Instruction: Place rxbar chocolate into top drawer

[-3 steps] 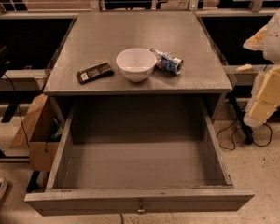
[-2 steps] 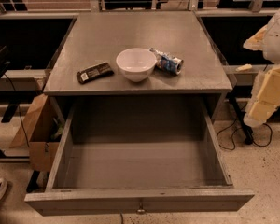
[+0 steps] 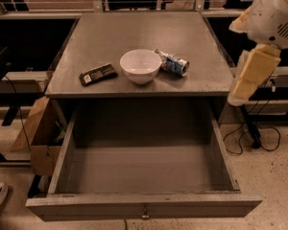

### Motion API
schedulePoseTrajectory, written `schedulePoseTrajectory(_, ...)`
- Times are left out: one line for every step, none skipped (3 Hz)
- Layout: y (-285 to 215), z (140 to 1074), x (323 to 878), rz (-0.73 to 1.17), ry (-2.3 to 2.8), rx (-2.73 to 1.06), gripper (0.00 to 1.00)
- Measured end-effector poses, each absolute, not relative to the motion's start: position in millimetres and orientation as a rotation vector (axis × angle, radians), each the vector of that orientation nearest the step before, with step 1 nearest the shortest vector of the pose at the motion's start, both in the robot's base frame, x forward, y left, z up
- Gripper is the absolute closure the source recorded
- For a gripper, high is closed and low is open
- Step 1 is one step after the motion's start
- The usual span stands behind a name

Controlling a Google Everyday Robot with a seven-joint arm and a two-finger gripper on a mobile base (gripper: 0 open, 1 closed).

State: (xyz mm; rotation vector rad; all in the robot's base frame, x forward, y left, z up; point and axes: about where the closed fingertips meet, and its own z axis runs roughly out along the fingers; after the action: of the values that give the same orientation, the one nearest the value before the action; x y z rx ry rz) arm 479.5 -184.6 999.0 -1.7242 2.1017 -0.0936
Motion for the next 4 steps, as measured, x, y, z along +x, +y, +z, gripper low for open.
schedulePoseTrajectory(-147.0, 1014.1, 526.2, -0.103, 2.024, -1.783, 0.00)
schedulePoseTrajectory(-99.1, 1032.0, 573.4, -0.127, 1.927, -1.850, 0.00)
schedulePoseTrajectory(-48.3, 1042.0, 609.2, -0.140, 1.820, -1.912, 0.00)
schedulePoseTrajectory(-7.8, 1050.7, 622.5, -0.160, 1.781, -1.861, 0.00)
